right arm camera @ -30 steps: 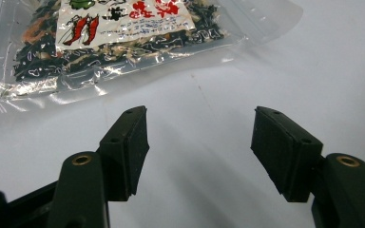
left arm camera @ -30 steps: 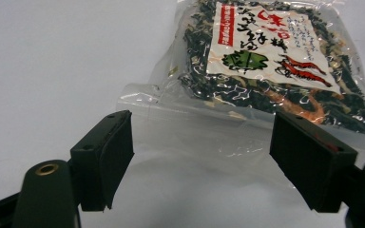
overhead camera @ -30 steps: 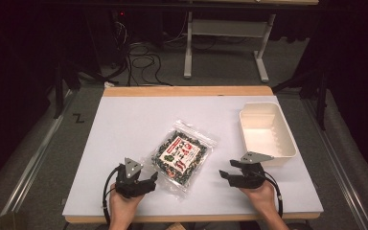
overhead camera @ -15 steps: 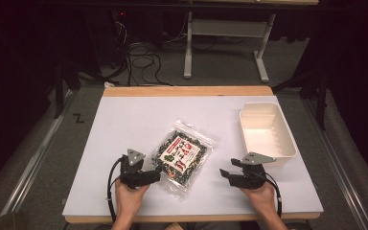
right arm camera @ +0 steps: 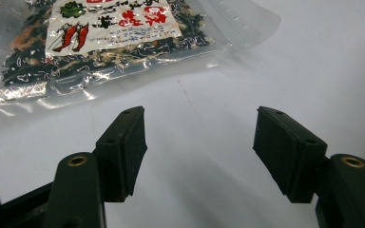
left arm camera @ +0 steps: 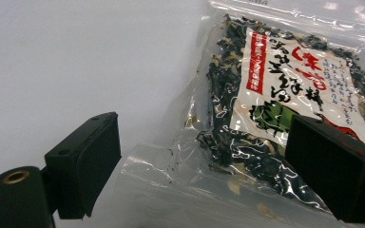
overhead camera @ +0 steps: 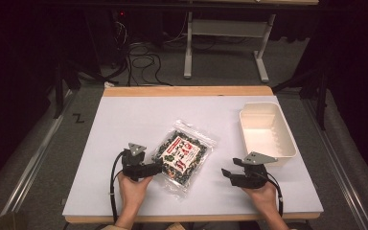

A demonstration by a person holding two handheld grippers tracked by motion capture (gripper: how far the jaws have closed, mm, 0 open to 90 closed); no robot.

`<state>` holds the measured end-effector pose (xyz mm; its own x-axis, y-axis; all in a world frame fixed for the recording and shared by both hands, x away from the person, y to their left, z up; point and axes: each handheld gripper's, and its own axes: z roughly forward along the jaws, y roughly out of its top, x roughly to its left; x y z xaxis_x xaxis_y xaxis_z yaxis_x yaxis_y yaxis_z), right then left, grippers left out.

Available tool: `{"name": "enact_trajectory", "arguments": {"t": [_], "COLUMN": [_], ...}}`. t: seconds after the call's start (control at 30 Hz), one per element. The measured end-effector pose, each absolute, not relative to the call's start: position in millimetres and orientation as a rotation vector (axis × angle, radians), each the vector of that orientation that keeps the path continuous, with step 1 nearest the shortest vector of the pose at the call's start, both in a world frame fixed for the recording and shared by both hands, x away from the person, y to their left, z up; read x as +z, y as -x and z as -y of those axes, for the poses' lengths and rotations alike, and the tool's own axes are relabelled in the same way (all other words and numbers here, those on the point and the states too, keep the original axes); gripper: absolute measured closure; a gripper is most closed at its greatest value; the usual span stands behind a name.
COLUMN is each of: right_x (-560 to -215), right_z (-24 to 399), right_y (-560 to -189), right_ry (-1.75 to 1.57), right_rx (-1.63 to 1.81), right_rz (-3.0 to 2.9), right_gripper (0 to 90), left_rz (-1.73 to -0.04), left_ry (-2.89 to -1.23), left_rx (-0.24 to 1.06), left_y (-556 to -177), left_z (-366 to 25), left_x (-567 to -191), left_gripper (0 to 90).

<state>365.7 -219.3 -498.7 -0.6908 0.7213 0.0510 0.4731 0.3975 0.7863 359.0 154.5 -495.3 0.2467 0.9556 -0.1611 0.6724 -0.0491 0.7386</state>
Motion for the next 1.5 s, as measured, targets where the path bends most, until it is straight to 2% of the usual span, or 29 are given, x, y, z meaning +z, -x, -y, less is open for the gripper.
{"name": "enact_trajectory", "arguments": {"t": [0.3,0.43,0.6,0.83,1.13,1.23,1.33,1.5], "right_x": [-493.9,-488.2,-481.2,-475.3,-448.0,-442.4,-438.3,-435.4], "right_z": [219.8,212.9,204.5,200.3,187.9,181.6,175.3,165.2], "right_y": [-365.0,-365.1,-365.5,-378.7,-405.5,-412.7,-422.9,-443.9], "right_ry": [-0.987,-0.937,-0.916,-0.958,-0.946,-0.933,-0.950,-1.006], "right_rx": [1.185,1.199,1.146,1.131,1.057,1.019,0.995,0.943], "right_rz": [-2.363,-2.366,-2.422,-2.484,-2.513,-2.503,-2.519,-2.522], "right_gripper": [34.5,28.6,32.5,29.6,23.5,23.4,27.1,30.5], "left_rz": [-1.535,-1.525,-1.520,-1.502,-1.496,-1.486,-1.483,-1.466], "left_ry": [-1.828,-1.849,-1.889,-1.911,-1.921,-1.933,-1.944,-1.985], "left_rx": [0.455,0.458,0.471,0.485,0.492,0.497,0.487,0.534], "left_y": [-362.7,-364.2,-365.3,-367.3,-369.2,-369.7,-371.3,-371.9], "left_z": [-156.9,-156.6,-156.6,-156.6,-157.2,-156.8,-156.9,-152.7], "left_x": [-503.4,-505.8,-508.9,-509.9,-511.5,-512.3,-513.1,-513.5], "left_gripper": [15.5,17.8,21.2,23.7,24.2,24.4,24.9,24.8]}}
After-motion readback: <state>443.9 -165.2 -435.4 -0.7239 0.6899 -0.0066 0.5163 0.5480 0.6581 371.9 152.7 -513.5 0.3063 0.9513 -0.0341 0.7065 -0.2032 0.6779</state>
